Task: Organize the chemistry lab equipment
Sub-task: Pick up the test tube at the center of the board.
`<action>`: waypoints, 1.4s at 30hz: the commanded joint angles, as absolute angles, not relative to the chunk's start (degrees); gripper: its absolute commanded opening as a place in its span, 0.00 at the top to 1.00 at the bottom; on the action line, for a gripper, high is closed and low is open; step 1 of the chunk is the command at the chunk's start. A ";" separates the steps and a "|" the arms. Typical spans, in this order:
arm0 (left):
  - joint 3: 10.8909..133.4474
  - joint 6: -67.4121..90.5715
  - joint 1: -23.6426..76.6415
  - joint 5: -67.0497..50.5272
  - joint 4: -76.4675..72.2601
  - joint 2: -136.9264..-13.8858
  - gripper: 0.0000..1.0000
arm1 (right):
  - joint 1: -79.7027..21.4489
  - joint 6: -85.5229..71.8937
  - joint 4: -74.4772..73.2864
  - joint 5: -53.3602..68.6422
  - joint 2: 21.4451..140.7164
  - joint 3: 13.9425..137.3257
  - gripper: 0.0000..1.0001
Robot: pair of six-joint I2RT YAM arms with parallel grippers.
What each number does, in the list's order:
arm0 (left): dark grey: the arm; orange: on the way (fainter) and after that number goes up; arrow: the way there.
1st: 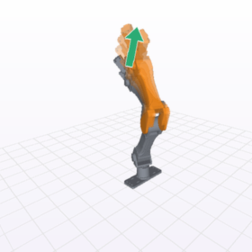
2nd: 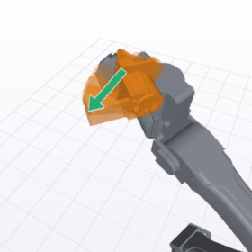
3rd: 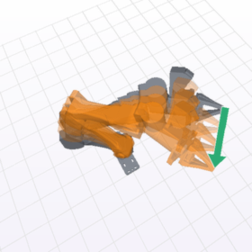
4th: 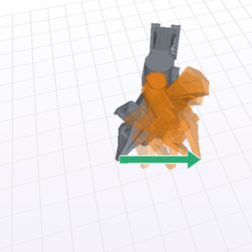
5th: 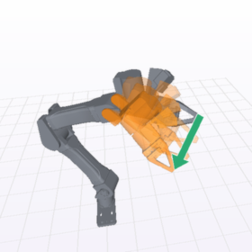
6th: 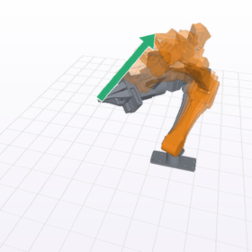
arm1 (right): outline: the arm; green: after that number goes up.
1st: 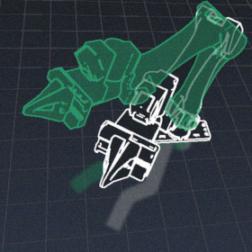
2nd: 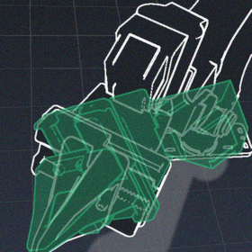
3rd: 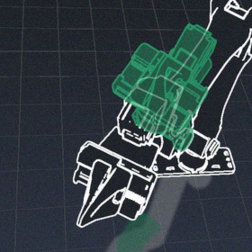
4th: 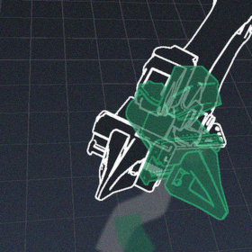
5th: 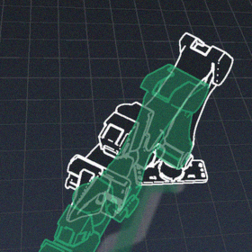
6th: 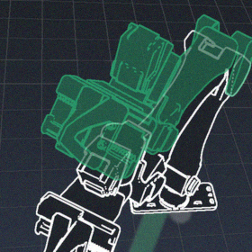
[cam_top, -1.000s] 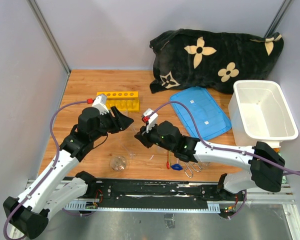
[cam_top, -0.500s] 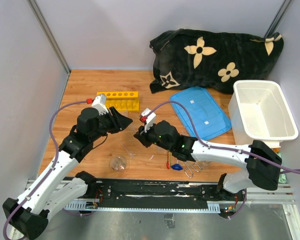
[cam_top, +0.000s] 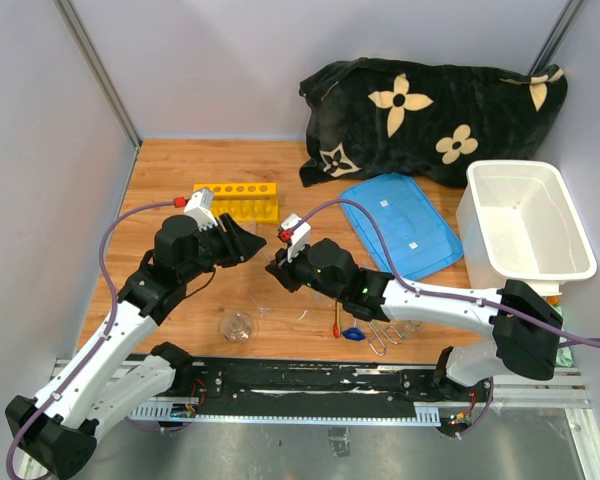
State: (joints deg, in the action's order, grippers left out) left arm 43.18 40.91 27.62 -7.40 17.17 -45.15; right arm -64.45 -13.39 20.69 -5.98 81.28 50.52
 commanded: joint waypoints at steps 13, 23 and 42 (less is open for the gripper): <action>42.23 39.77 27.86 -7.12 16.48 -43.63 0.63 | -65.74 -12.48 21.23 -7.03 82.09 53.09 0.99; 41.89 39.64 27.86 -7.51 16.57 -43.91 0.63 | -65.74 -12.81 21.24 -6.72 82.61 53.60 0.99; 41.53 39.29 27.86 -6.85 16.66 -43.68 0.90 | -65.74 -13.07 21.13 -6.68 82.79 53.54 0.99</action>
State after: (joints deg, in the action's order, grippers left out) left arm 42.19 39.77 27.62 -6.70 17.28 -44.38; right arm -64.45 -13.23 20.69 -6.04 82.37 52.03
